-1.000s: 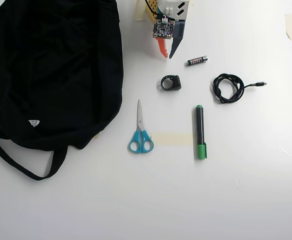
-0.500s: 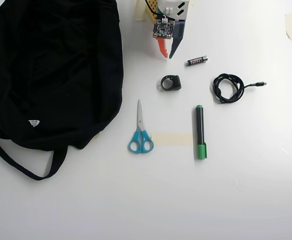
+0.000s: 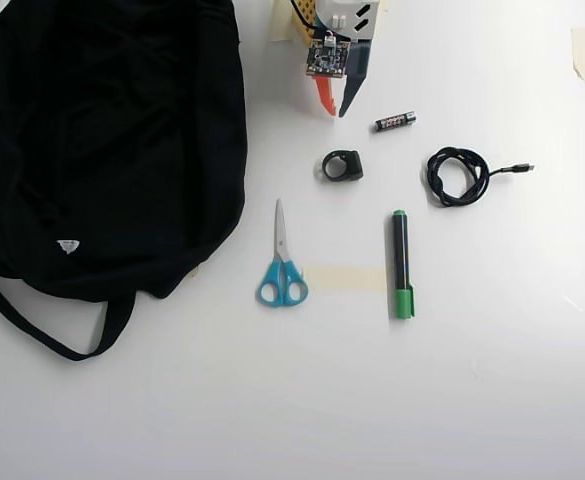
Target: Put the green marker into the black bag
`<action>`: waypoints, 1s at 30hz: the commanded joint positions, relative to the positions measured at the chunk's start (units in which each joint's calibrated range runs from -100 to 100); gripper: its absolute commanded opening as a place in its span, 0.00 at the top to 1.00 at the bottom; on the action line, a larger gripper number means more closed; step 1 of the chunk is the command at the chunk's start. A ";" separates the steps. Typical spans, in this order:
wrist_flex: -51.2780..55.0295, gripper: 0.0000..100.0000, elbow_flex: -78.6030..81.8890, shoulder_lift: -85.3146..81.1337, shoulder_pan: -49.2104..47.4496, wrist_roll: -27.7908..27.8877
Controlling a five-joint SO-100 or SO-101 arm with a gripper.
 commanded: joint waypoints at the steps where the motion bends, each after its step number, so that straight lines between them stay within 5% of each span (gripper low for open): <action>1: 0.34 0.98 1.72 -0.91 0.36 -0.10; 30: -12.66 0.98 -14.63 5.73 -0.31 -0.47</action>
